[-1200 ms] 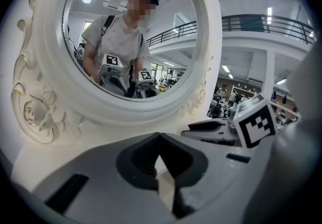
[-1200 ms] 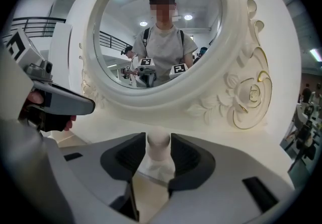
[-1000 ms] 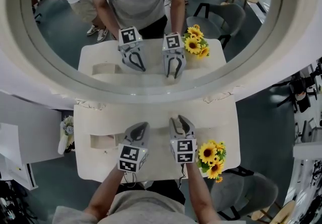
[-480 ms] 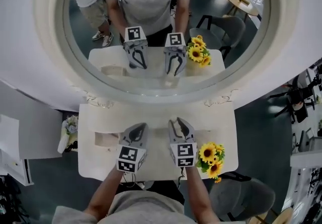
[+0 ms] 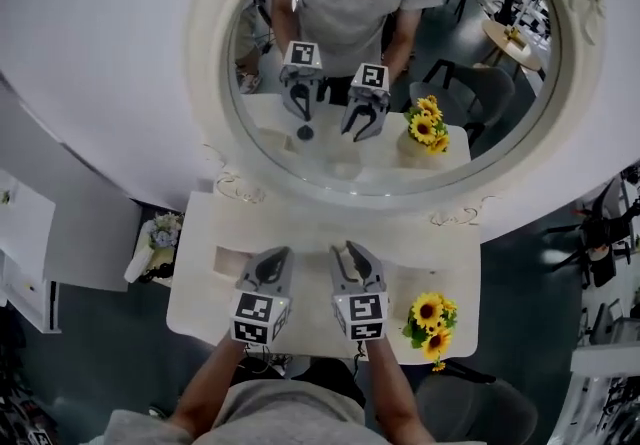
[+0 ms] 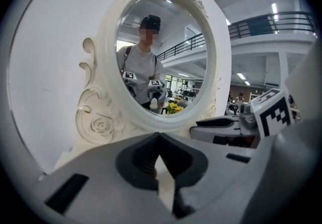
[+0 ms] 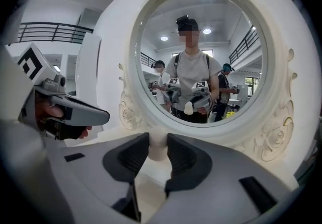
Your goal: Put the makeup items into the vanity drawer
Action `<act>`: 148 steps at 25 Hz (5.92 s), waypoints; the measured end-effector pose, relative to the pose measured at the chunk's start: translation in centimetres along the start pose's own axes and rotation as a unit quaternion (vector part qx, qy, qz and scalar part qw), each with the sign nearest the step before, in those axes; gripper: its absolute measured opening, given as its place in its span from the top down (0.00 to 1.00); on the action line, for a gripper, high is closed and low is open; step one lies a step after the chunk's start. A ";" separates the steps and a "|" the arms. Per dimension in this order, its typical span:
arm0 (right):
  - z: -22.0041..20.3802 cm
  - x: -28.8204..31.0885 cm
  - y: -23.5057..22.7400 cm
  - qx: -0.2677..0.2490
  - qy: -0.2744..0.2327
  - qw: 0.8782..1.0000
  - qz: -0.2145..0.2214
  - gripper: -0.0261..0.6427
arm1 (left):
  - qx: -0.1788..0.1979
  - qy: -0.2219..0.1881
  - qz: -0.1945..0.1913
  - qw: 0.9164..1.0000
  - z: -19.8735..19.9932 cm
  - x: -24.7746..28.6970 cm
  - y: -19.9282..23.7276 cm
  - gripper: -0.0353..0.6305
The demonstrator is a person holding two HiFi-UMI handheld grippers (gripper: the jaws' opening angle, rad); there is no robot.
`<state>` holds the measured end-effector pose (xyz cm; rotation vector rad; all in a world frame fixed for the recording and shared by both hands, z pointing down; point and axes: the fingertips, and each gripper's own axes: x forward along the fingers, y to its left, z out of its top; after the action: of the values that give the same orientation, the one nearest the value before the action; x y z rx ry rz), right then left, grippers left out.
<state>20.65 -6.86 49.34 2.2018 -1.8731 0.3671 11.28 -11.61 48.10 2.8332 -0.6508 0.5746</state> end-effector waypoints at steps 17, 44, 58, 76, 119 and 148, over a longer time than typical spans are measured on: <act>1.5 4.3 13.8 -0.047 0.002 0.986 0.160 0.77 | -0.061 -0.009 0.139 0.988 -3.5 -8.9 9.3 0.95; -8.5 9.7 23.5 -0.093 0.100 0.951 0.278 0.77 | -0.166 0.054 0.237 0.956 -15.6 -13.0 14.3 0.95; -9.2 9.9 23.5 -0.087 0.106 0.951 0.278 0.72 | -0.170 0.059 0.234 0.955 -16.3 -12.9 13.7 0.95; 0.5 5.2 16.8 -0.052 0.012 0.987 0.151 0.72 | -0.074 -0.004 0.151 0.986 -6.0 -11.9 11.4 0.95; -5.8 -5.9 13.3 0.028 0.045 0.998 -0.031 0.94 | -0.009 0.028 -0.031 0.999 -8.0 -10.4 3.7 0.95; -19.0 0.8 18.3 0.049 0.179 0.980 0.073 0.79 | -0.079 0.113 0.029 0.990 -20.4 -10.6 6.2 0.95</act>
<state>1.87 -4.20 67.73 1.9004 -1.8477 0.8376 -7.07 -7.90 62.83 2.5618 -0.7051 0.8007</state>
